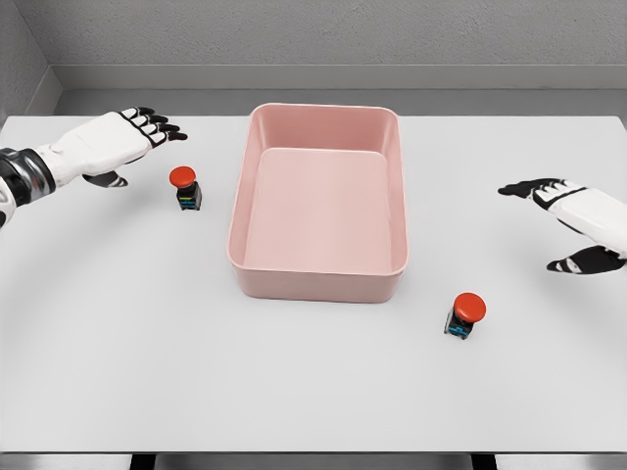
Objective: Put the industrial switch in the basket with both arms
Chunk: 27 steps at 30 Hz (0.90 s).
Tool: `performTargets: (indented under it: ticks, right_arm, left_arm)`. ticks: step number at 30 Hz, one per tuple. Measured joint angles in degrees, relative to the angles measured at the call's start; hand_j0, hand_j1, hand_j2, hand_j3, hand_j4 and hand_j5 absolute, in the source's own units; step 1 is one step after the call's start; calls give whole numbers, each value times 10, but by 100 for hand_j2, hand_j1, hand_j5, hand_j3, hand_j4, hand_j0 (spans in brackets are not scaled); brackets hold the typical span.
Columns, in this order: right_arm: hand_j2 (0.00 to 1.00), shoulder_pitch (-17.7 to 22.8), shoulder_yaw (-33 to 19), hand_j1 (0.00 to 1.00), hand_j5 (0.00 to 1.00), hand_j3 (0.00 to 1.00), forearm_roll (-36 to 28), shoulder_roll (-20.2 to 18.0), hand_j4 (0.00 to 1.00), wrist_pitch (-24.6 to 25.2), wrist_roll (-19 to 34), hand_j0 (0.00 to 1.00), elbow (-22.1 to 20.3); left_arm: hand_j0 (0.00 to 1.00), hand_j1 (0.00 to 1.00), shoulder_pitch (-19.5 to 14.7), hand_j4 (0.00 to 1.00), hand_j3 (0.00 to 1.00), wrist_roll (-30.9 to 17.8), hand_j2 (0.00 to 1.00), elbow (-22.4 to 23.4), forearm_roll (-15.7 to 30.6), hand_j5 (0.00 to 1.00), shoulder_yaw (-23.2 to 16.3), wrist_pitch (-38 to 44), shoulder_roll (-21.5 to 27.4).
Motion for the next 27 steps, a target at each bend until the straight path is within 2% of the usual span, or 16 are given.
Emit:
performTargets:
  ticks: [4,7,9,14,16,19,22,27]
  right_arm:
    - [100,3,1,100,100,100,-1,1,100,-4,0,100,0]
    - [100,7,7,100,100,100,-2,0,100,-29,0,100,0]
    - [100,16,10,100,100,100,-1,-3,100,-41,0,100,0]
    - [100,28,12,100,100,100,1,-18,100,-53,26,100,0]
    - [100,38,13,100,100,100,2,-27,100,-55,44,100,0]
    - [100,45,14,100,100,100,2,-41,100,-71,61,100,0]
    - [100,45,14,100,100,100,2,-51,100,-109,67,100,0]
    - [100,39,14,100,100,100,2,-58,100,-153,71,100,0]
  left_arm:
    - [100,100,0,100,100,0,100,1,0,100,0,0,-1]
    - [100,100,-4,100,100,0,100,6,0,100,0,0,-4]
    - [100,100,-25,100,100,0,100,25,2,100,-5,0,-16]
    - [100,100,-69,100,100,1,100,80,27,100,-59,0,-46]
    - [100,100,-72,100,100,2,100,97,35,100,-84,0,-52]
    - [100,100,-82,100,100,2,100,108,43,100,-115,0,-56]
    - [100,100,-86,100,100,2,100,113,50,100,-142,0,-58]
    - [100,100,-90,100,100,2,100,118,55,100,-162,0,-60]
